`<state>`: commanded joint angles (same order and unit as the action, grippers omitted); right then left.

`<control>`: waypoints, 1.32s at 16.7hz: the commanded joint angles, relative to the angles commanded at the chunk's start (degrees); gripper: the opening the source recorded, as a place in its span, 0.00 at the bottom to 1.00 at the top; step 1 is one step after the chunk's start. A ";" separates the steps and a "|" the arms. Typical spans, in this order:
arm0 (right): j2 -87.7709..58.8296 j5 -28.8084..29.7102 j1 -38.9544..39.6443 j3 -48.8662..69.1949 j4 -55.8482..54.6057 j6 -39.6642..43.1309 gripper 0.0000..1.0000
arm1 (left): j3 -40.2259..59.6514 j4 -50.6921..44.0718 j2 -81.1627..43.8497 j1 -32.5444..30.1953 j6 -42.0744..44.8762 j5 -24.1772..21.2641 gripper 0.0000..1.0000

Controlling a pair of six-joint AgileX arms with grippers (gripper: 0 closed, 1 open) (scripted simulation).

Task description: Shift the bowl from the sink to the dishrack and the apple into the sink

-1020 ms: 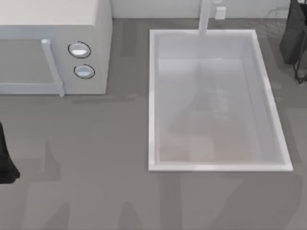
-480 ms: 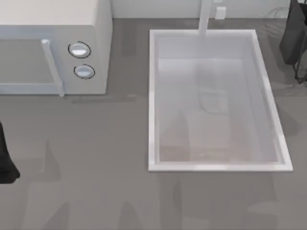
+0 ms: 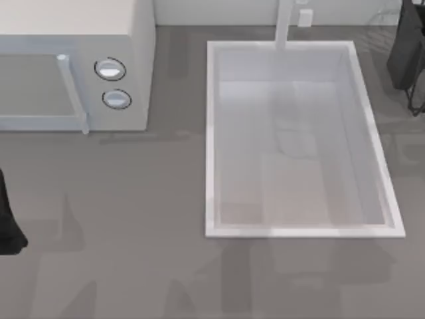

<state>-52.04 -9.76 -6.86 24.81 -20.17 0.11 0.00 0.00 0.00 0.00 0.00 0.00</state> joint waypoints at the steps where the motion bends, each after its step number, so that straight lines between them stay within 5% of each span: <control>1: 5.87 0.72 0.60 -1.92 1.62 0.05 1.00 | 0.00 0.00 0.00 0.00 0.00 0.00 1.00; 10: 47.20 8.24 5.57 -20.74 16.58 -0.04 1.00 | 0.00 0.00 0.00 0.00 0.00 0.00 1.00; 22: 52.04 9.76 6.86 -24.81 20.17 -0.11 1.00 | 0.00 0.00 0.00 0.00 0.00 0.00 1.00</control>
<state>0.00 0.00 0.00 0.00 0.00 0.00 0.00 0.00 0.00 0.00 0.00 0.00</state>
